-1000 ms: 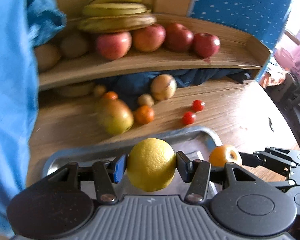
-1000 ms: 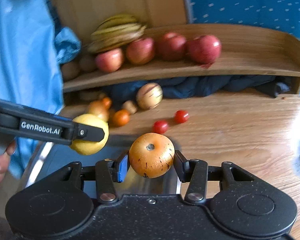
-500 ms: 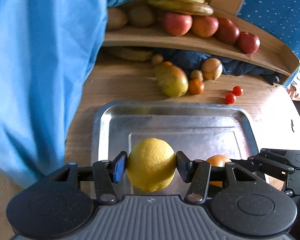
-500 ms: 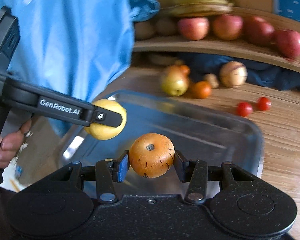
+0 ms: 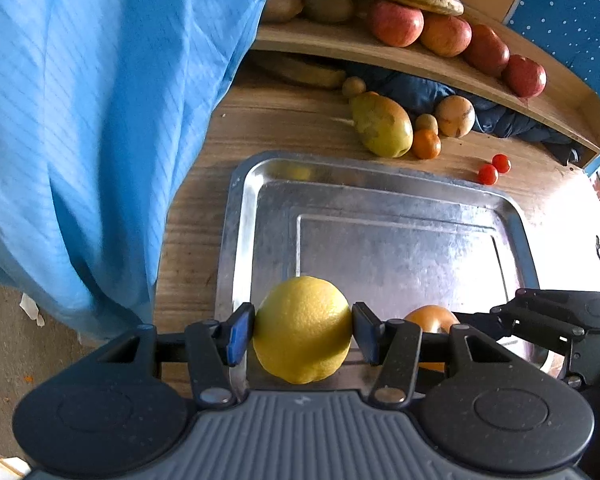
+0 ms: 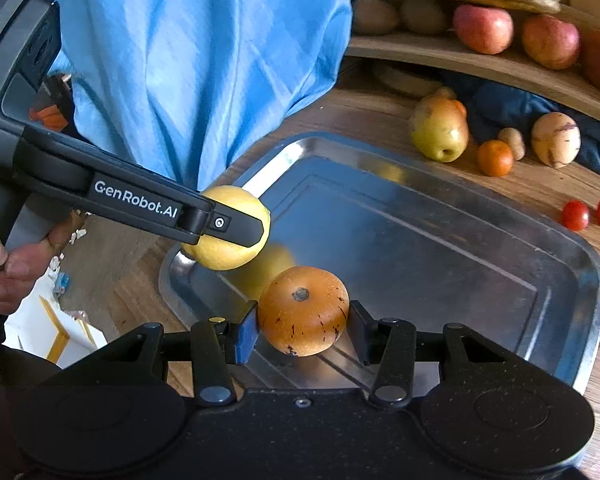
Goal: Organize fruits
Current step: 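Carry the lemon over the tray while the right tool lowers and releases the apple onto it, then lower the lemon onto the tray and open the left tool, then move the left tool toward the green-yellow pear while the right tool approaches a mandarin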
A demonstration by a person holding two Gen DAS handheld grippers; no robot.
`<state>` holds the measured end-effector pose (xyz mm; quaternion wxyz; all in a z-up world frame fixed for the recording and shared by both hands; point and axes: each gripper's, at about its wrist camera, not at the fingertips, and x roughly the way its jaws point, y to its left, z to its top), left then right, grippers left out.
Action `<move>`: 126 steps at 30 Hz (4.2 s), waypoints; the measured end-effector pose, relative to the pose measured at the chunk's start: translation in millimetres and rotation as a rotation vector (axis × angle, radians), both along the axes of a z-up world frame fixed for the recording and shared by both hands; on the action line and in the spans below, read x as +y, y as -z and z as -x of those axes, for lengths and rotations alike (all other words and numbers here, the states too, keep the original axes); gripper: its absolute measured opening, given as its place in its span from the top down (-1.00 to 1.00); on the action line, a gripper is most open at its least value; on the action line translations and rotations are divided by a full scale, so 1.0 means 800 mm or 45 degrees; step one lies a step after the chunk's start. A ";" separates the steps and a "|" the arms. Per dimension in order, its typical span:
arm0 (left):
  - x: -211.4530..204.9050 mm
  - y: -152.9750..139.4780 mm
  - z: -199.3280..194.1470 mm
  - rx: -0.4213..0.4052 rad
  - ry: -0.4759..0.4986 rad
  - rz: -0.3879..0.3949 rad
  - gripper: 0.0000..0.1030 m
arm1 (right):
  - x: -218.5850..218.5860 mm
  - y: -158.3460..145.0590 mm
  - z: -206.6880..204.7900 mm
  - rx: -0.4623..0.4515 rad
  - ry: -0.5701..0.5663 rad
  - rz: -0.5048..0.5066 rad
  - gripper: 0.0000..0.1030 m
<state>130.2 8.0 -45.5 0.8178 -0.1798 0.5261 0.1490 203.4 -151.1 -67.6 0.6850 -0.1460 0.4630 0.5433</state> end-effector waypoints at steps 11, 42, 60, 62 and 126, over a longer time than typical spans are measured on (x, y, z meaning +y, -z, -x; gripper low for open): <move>-0.006 0.002 0.002 0.025 0.001 -0.011 -0.11 | -0.007 0.002 0.005 0.008 -0.009 0.001 0.05; -0.084 -0.031 0.021 0.254 0.159 -0.185 -0.97 | -0.072 -0.023 -0.010 0.006 -0.042 -0.111 -0.93; -0.125 -0.039 -0.035 0.306 0.316 -0.352 -0.99 | -0.156 -0.021 -0.050 -0.100 0.321 -0.043 -0.99; -0.126 -0.041 -0.042 0.300 0.325 -0.373 -0.99 | -0.163 -0.020 -0.054 -0.101 0.362 -0.046 -0.99; 0.042 0.038 -0.251 0.052 0.102 0.084 -0.97 | 0.027 0.000 -0.158 -0.300 0.396 0.115 -0.95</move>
